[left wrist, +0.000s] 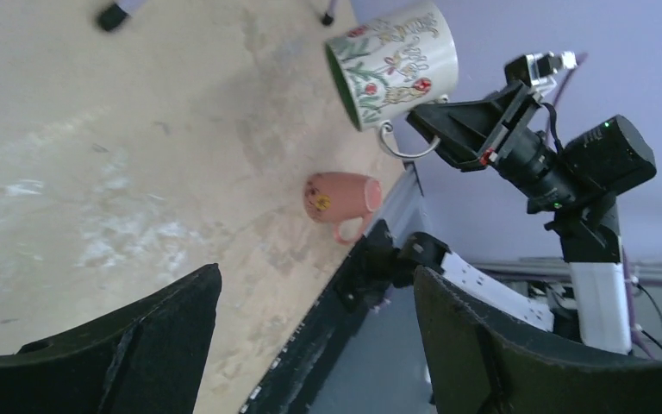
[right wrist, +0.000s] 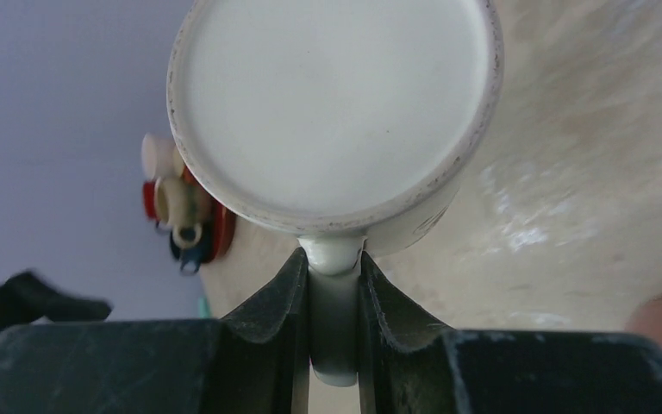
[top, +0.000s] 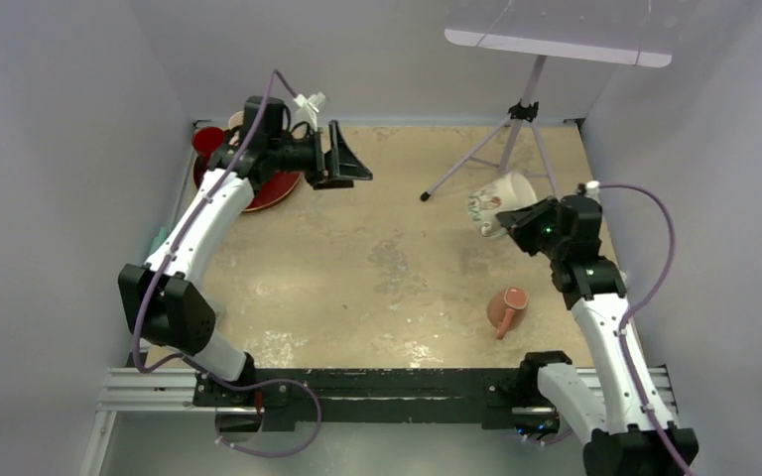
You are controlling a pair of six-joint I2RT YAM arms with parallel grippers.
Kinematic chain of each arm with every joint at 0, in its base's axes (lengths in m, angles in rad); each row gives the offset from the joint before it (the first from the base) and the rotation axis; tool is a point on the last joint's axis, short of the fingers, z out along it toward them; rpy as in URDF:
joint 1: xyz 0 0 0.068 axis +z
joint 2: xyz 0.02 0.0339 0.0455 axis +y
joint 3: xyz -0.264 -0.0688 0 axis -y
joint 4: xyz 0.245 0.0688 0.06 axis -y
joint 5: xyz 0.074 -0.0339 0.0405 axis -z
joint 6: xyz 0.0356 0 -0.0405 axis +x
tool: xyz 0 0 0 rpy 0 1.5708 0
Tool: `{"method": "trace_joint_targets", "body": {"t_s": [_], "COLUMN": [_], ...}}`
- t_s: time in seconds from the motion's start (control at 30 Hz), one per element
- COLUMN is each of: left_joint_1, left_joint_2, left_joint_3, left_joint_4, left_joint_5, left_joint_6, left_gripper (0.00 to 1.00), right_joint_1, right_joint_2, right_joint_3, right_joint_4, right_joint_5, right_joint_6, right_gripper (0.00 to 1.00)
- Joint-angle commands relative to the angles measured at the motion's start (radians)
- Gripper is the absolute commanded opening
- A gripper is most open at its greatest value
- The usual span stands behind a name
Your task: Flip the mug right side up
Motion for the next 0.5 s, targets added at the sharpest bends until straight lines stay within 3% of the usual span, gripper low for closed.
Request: {"method": "trace_joint_targets", "body": {"t_s": [0.0, 0.2, 0.47], "left_joint_1": [-0.068, -0.089, -0.09], "left_joint_2": [0.048, 0.12, 0.148], "left_joint_3": [-0.078, -0.14, -0.208], "left_joint_4": [0.206, 0.292, 0.369], "left_joint_5": [0.116, 0.134, 0.142], "left_joint_6": [-0.267, -0.372, -0.451], "left_gripper": [0.86, 0.86, 0.86], "right_joint_1": [0.215, 0.414, 0.488], "right_joint_2": [0.025, 0.188, 0.332], "right_joint_3": [0.037, 0.087, 0.166], "right_joint_4": [0.306, 0.461, 0.641], "right_joint_5": [-0.059, -0.044, -0.086], "right_joint_6": [0.216, 0.306, 0.364], "right_gripper": [0.0, 0.0, 0.0]}}
